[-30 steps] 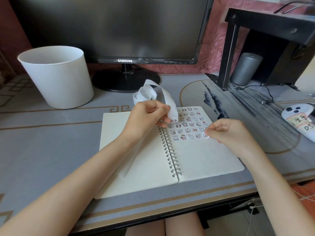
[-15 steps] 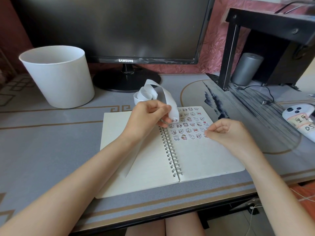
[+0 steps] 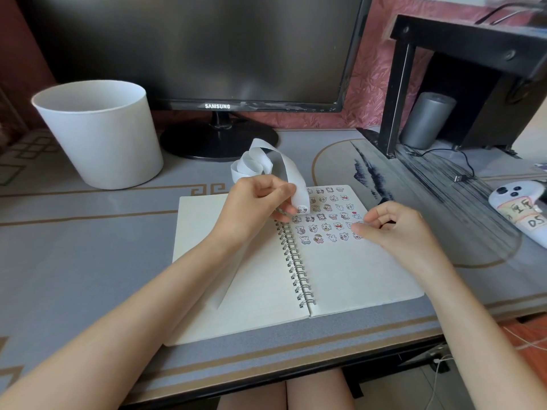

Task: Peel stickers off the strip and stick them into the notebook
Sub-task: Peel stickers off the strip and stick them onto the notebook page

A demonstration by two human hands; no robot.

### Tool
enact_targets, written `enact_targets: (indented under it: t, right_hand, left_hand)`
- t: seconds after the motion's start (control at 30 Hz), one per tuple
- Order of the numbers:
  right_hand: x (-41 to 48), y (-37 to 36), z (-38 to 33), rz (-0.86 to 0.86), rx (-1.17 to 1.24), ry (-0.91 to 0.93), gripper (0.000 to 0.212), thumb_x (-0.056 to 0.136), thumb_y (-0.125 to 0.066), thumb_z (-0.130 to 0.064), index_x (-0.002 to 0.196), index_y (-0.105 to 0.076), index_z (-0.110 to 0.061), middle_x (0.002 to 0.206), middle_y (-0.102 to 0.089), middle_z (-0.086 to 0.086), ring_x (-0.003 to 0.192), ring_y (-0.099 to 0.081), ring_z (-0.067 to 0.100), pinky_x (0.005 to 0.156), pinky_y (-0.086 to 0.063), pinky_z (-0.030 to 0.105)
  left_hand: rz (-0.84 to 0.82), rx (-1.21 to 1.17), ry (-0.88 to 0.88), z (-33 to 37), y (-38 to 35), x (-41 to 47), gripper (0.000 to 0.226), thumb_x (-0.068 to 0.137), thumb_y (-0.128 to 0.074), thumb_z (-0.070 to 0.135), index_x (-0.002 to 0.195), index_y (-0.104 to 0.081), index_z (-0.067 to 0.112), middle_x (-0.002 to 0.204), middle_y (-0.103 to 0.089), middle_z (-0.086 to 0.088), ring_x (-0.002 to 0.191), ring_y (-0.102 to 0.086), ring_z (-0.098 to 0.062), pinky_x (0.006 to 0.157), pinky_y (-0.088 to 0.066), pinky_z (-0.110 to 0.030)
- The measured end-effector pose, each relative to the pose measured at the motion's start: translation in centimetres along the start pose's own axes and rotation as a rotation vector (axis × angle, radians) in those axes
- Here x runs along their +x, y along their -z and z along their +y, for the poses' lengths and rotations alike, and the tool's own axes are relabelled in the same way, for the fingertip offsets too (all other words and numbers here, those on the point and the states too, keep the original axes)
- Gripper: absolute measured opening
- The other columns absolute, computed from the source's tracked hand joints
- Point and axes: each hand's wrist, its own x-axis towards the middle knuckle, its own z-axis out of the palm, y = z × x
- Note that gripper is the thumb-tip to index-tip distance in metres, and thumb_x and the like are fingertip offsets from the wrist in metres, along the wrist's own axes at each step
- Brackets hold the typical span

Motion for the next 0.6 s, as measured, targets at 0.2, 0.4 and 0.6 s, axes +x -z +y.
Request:
enact_targets:
  t: [0.2, 0.4, 0.6]
  right_hand:
    - [0.2, 0.2, 0.2, -0.009, -0.011, -0.005, 0.012, 0.079, -0.074, -0.012, 0.084, -0.064, -0.012, 0.079, -0.062, 0.005, 0.061, -0.049, 0.012, 0.056, -0.035, 0.019]
    - [-0.1, 0.6, 0.1, -0.069, 0.056, -0.028, 0.02, 0.073, -0.08, -0.016, 0.084, -0.063, -0.013, 0.075, -0.06, 0.0, 0.062, -0.049, 0.01, 0.049, -0.037, 0.009]
    - [0.1, 1.2, 0.4, -0.167, 0.056, -0.051, 0.017, 0.081, -0.07, -0.003, 0.084, -0.061, -0.018, 0.08, -0.059, 0.003, 0.063, -0.049, 0.011, 0.046, -0.034, 0.006]
  left_hand:
    - [0.0, -0.009, -0.002, -0.1, 0.0, 0.1, 0.019, 0.094, -0.057, 0.009, 0.083, -0.066, -0.004, 0.063, -0.067, -0.005, 0.057, -0.063, -0.009, 0.061, -0.057, -0.023]
    - [-0.006, -0.011, -0.01, 0.0, 0.0, 0.0, 0.018, 0.094, -0.057, 0.009, 0.082, -0.065, -0.001, 0.063, -0.067, -0.005, 0.056, -0.063, -0.008, 0.06, -0.057, -0.022]
    - [-0.003, -0.001, -0.014, 0.1, 0.0, -0.1, 0.018, 0.094, -0.057, 0.009, 0.084, -0.066, -0.002, 0.064, -0.067, -0.007, 0.054, -0.062, -0.007, 0.059, -0.056, -0.021]
